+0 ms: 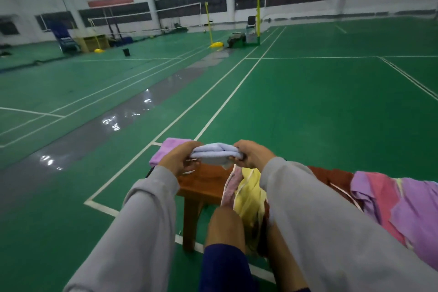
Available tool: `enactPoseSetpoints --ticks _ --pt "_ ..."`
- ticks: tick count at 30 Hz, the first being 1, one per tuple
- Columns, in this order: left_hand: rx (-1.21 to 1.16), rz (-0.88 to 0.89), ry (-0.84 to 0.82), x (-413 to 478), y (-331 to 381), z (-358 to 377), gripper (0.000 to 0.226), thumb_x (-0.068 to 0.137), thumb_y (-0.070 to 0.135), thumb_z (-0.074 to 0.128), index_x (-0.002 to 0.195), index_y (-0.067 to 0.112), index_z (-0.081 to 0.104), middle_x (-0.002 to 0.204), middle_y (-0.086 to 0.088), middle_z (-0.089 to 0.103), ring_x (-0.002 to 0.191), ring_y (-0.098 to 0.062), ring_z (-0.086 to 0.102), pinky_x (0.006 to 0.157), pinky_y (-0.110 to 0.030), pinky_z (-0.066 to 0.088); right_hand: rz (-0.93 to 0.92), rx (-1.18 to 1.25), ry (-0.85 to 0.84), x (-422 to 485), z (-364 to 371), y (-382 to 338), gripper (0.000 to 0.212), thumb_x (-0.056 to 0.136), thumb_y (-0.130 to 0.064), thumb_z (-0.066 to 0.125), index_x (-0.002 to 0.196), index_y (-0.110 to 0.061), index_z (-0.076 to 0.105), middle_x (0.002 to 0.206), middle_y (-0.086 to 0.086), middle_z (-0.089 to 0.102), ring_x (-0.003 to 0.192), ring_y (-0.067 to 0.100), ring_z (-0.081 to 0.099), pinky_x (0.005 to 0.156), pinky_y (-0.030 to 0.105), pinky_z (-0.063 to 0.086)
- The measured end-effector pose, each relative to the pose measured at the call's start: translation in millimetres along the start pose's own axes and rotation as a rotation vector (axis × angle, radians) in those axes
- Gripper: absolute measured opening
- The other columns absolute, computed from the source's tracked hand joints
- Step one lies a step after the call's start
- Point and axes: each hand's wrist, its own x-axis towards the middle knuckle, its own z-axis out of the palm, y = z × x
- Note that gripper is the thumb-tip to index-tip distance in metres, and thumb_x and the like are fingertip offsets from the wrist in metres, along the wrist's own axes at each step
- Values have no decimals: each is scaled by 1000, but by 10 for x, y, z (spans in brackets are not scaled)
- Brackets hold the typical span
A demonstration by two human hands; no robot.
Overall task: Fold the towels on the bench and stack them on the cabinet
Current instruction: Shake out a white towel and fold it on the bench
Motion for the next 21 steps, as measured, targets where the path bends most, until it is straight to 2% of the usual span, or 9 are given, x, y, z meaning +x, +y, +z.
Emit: enactPoseSetpoints --ticks 2,4,6,8,11,13,17,19,21 --pt "-27 -22 24 124 -37 -237 28 79 26 75 104 14 69 87 -8 67 69 -18 65 59 -27 56 29 -15 -53 114 224 -52 26 101 -3 38 82 2 55 46 11 55 29 14 51 31 17 42" --pt "-38 -45 62 247 -39 -464 20 83 21 71 100 12 65 88 -9 64 69 -18 63 52 -25 54 58 -14 -99 313 454 -113 25 101 -2 37 84 2 54 51 11 54 30 14 51 31 18 42" --pt "-70 -68 71 360 -16 -661 7 88 16 64 91 12 60 78 -7 57 62 -16 57 46 -22 50 79 -17 -133 540 690 -178 25 102 -3 38 84 1 54 56 10 53 31 13 51 32 18 41" --pt "-70 -67 89 483 67 -852 7 90 15 61 86 13 56 67 -4 52 52 -14 52 41 -21 46 108 -11 -160 777 919 -256 22 102 -4 40 88 0 55 59 9 54 32 14 52 31 19 42" --pt "-77 39 113 743 296 -1170 9 92 18 62 87 13 56 64 -3 50 49 -14 48 41 -22 42 123 -29 -201 1122 1245 -498 12 100 -4 44 99 -3 56 72 10 54 40 16 55 35 21 47" --pt "-109 107 136 933 462 -1367 9 95 21 62 95 14 56 67 -3 50 53 -13 47 43 -22 43 55 -40 -195 1337 1412 -715 10 99 -6 49 106 -5 56 81 11 58 56 18 60 37 22 48" --pt "-14 192 210 1346 570 -1650 3 98 12 61 100 13 61 73 -2 55 56 -12 46 46 -23 39 -31 16 -92 1762 1648 -848 23 94 -7 63 114 -5 52 111 17 57 88 33 68 44 30 55" --pt "123 172 324 1623 426 -1742 3 96 8 62 97 6 63 77 -7 56 59 -16 48 49 -25 39 7 -22 -102 1946 1755 -670 31 93 -3 64 121 -2 50 116 18 57 88 35 68 48 35 58" --pt "280 117 404 1849 134 -1793 3 91 4 64 93 4 64 83 -12 62 69 -21 55 57 -31 48 74 -78 -128 2102 1867 -357 40 92 1 61 128 -5 46 113 18 58 83 34 67 49 39 60"
